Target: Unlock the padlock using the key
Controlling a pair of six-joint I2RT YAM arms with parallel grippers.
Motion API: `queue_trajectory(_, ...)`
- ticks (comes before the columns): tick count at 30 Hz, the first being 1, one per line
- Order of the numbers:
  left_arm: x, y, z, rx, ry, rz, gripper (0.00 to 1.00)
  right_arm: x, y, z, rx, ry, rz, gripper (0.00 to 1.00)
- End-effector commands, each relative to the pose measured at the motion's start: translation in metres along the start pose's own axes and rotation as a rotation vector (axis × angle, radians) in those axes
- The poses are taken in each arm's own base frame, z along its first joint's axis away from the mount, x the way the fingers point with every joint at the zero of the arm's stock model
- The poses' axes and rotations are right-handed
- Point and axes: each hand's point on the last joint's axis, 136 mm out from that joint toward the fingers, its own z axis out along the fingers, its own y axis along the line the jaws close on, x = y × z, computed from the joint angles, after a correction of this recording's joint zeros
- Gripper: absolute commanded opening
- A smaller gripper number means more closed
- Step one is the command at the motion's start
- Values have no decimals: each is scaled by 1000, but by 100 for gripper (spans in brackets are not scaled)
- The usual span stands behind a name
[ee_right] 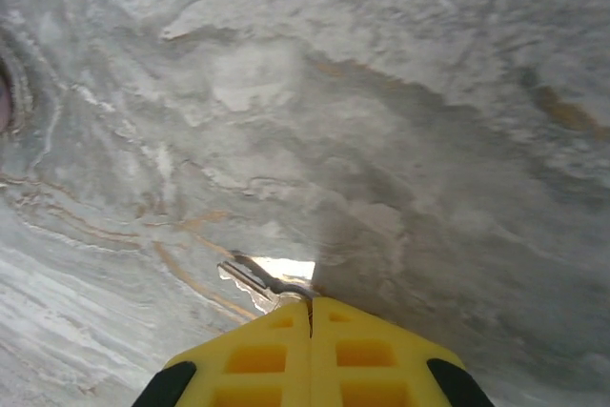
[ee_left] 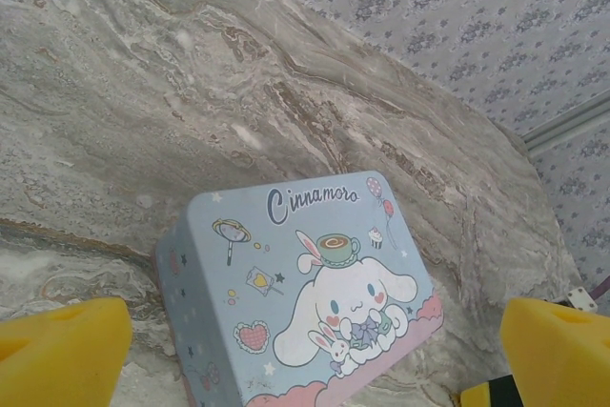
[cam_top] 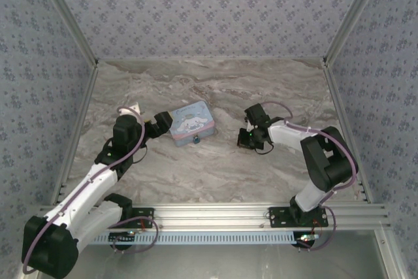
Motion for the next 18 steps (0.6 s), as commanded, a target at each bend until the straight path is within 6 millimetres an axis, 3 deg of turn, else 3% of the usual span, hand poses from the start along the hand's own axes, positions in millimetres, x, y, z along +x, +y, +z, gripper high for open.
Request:
queue_trajectory(1,-2,-11,-3,41,6,4,100,-2,11,-2,-89,-35,10,0)
queue_trajectory(11,-1,-49,4,186,92,-138,98,-32,52,-37,-375,-216,106,0)
queue_trajectory(18,11,-65,26,174,218,-366,90,-52,78,-71,-506,-324,121,0)
